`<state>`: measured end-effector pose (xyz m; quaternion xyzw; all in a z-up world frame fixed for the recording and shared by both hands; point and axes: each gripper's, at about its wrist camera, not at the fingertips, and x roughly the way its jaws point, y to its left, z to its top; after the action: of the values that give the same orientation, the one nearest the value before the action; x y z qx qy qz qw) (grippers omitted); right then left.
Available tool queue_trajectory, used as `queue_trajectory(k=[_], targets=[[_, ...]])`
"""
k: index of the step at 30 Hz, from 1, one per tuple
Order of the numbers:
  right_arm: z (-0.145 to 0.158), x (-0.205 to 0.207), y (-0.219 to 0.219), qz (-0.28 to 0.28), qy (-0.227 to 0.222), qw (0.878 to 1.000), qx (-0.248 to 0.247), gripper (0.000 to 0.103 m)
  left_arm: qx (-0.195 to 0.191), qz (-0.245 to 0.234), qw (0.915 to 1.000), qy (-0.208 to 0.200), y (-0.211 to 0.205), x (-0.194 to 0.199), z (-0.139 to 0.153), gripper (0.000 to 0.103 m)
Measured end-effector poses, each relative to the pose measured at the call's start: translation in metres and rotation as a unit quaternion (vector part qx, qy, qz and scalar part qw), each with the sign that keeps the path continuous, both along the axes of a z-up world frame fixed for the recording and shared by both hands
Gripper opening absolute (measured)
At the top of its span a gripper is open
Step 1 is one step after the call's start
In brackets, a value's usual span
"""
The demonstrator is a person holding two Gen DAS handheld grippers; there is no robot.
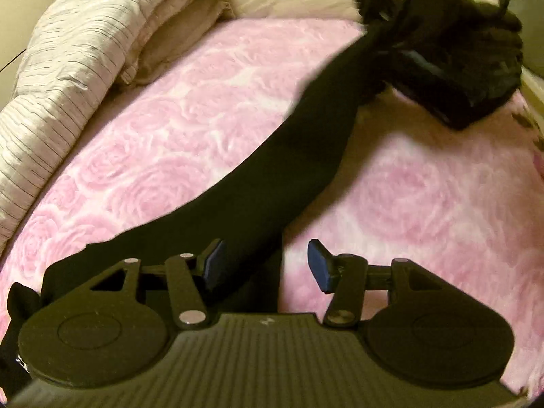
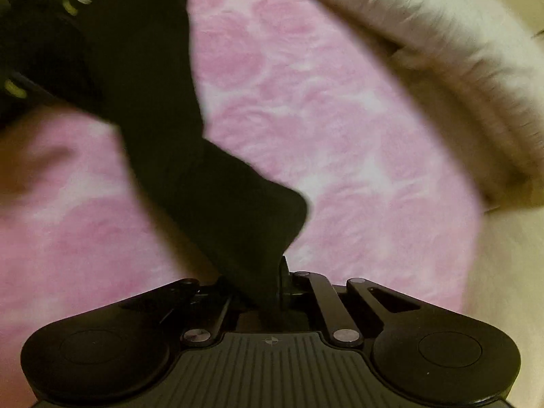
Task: Fold clothes
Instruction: 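Pull the sleeve across the jacket body with the right gripper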
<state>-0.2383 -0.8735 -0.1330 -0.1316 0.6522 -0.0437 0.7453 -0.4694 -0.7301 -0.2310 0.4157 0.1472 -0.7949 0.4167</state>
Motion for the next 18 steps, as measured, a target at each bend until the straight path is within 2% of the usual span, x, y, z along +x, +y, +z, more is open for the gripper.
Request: queue_trajectory(k=[2,3,5,8,9,11,12,15,18], targets=[[0.028,0.002,-0.016,0.005,0.057,0.992,0.108,0.001,0.005,0.026,0.9996,0.012,-0.005,0.008,0.005,0.049],[0.040,0.003,-0.026,0.001,0.086,0.982,0.165,0.001,0.006,0.039,0.9991,0.014,-0.008,0.011,0.006,0.049],[0.055,0.009,-0.046,0.006,0.106,0.972,0.210,0.001,0.009,0.061,0.9980,0.016,-0.014,0.019,0.006,0.049],[0.044,0.028,-0.086,-0.058,0.102,0.976,0.181,0.005,0.013,0.085,0.9962,0.011,-0.021,0.029,0.003,0.049],[0.035,0.035,-0.100,-0.094,0.092,0.981,0.141,0.015,0.015,0.091,0.9957,0.009,-0.023,0.032,0.002,0.049],[0.019,0.044,-0.119,-0.147,0.066,0.984,0.073,0.043,0.017,0.101,0.9948,0.006,-0.026,0.038,-0.001,0.049],[0.013,0.045,-0.122,-0.160,0.053,0.984,0.056,0.058,0.017,0.102,0.9946,0.004,-0.025,0.041,-0.002,0.049],[-0.001,0.044,-0.126,-0.197,0.012,0.980,0.019,0.061,0.018,0.102,0.9946,-0.004,-0.023,0.046,-0.007,0.049],[-0.006,0.037,-0.126,-0.226,-0.012,0.974,0.014,0.061,0.016,0.079,0.9966,-0.018,-0.028,0.045,-0.015,0.049]])
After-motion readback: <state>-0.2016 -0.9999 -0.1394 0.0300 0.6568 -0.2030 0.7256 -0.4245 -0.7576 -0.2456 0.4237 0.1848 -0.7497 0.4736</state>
